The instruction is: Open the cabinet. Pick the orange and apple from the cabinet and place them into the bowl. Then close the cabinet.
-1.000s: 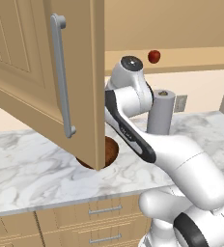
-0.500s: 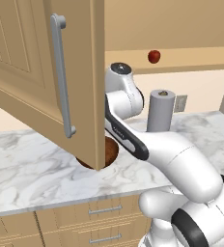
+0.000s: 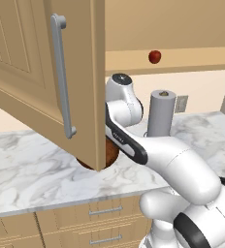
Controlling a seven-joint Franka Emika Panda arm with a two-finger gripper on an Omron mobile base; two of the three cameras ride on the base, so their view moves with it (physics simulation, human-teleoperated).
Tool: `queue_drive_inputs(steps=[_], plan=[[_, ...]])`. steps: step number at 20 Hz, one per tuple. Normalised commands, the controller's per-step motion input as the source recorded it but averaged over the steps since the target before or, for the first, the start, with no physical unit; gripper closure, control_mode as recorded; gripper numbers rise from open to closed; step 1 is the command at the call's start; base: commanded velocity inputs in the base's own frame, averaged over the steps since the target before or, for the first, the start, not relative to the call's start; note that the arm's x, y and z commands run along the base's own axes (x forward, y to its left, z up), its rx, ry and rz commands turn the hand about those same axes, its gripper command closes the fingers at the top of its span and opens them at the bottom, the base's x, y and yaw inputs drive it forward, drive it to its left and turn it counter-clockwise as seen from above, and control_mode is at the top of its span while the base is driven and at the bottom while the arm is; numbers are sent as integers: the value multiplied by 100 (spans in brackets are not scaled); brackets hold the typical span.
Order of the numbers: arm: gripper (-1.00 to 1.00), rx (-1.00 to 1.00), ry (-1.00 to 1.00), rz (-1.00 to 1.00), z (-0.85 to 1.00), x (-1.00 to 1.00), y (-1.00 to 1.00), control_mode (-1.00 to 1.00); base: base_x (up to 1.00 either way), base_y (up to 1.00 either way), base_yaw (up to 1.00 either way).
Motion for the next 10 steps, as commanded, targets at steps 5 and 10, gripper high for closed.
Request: queue_drive_inputs(steps=[5, 10], plan=[[100, 3, 2, 0, -34, 4, 0, -100, 0, 0, 0], [100, 2, 8, 0, -35, 0, 0, -100, 0, 0, 0]])
